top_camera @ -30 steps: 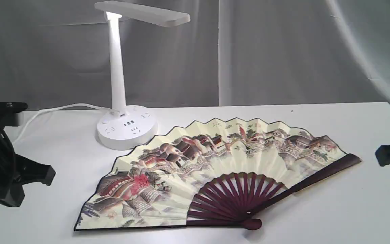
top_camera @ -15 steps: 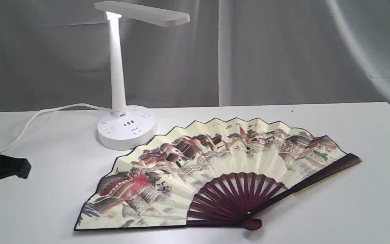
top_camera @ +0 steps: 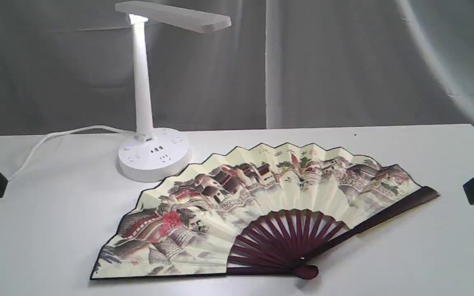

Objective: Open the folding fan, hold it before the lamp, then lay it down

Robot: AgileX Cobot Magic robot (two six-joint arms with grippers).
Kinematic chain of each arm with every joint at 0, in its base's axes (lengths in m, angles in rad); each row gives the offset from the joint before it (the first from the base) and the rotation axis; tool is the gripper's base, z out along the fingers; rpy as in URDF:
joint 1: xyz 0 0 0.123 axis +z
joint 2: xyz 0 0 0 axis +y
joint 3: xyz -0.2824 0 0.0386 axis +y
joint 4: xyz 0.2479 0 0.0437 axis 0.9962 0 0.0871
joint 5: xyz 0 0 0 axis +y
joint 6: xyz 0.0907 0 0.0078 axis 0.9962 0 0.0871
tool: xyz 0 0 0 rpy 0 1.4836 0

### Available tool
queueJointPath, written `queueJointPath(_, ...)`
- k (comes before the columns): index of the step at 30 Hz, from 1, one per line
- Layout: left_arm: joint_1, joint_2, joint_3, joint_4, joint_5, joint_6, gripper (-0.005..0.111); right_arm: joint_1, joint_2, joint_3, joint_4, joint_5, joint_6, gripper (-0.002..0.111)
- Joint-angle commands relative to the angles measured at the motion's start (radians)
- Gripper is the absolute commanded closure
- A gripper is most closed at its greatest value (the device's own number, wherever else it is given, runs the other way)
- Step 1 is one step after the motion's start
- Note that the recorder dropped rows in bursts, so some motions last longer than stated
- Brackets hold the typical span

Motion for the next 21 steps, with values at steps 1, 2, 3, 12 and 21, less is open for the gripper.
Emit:
queueJointPath(1, 0.002, -0.028, -0.005, -0.016, 0.011, 0.008, 0.107, 0.003, -0.010, 0.007, -0.005, 0.017, -0.003, 0.108)
queueJointPath(2, 0.002, -0.038, -0.005, -0.013, 0.011, 0.008, 0.107, 0.003, -0.010, 0.007, -0.005, 0.020, -0.003, 0.108)
queueJointPath(3, 0.002, -0.051, -0.005, -0.013, 0.011, 0.008, 0.107, 0.003, -0.010, 0.007, -0.005, 0.022, -0.001, 0.108)
queueJointPath(12, 0.002, -0.219, -0.005, -0.013, 0.050, 0.017, 0.107, 0.003, -0.056, 0.007, -0.015, 0.055, 0.018, 0.108)
queueJointPath(21, 0.002, -0.422, -0.005, -0.013, 0.087, 0.029, 0.107, 0.003, -0.249, 0.007, -0.015, 0.058, 0.016, 0.108)
